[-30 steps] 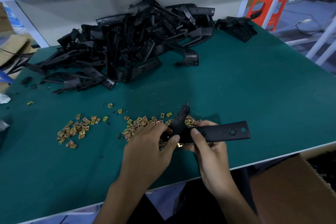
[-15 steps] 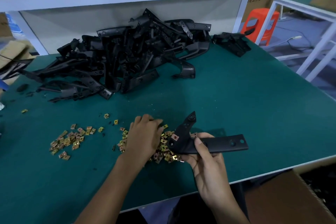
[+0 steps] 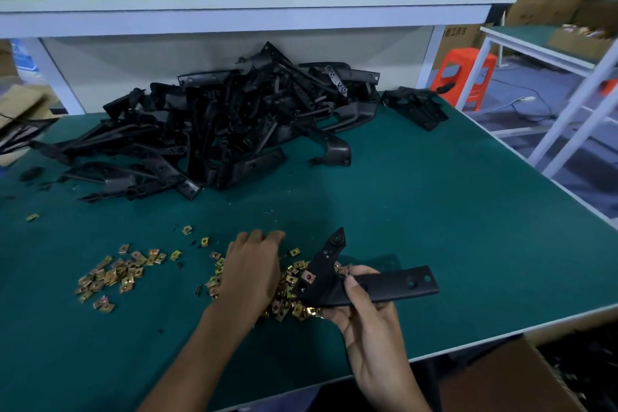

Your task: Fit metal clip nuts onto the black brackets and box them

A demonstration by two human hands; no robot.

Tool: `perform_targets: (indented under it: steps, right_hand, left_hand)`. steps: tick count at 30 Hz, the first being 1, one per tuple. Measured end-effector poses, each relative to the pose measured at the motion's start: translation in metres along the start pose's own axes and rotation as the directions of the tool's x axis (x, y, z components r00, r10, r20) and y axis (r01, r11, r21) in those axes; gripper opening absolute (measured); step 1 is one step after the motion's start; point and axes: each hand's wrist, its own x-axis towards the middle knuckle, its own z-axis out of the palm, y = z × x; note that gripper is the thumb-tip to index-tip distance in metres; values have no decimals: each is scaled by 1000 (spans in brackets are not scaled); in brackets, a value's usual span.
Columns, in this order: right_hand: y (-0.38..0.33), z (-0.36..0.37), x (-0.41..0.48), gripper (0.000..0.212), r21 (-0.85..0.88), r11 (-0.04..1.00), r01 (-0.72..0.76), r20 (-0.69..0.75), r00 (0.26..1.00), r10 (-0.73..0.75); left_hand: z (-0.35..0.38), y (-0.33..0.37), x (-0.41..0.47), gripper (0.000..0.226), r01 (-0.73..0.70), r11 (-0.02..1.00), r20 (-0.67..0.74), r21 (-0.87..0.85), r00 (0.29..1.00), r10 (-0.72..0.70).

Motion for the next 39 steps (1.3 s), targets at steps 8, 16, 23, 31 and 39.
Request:
perform_targets:
  steps: [8,16,23,31,39]
  right_hand:
    - [0,-1,0,23,-26,1000,-8,7,1000,8]
    - [0,-2,-1,22,-21,1000,-5,28,1000,5]
    - [1,-4,0,19,-37,999,-3,34,999,4]
    - [4,-5,-3,19,-82,997,14,63,998,-8]
    - [5,-1,-3,17,-164,983,82,98,993,-67]
  left_hand:
    - [-1,-1,-6,21,-68,997,18,-35,998,68]
    - [-11,8,-10,11,-47,978,-6,-201,999,47]
    - [-30,18,-40,17,239,459,171,-856,968,-184]
    - [-42,35,-54,10,383,-39,380,-923,892,-246]
    - [-44,38,-54,11,399,-49,398,-916,884,-247]
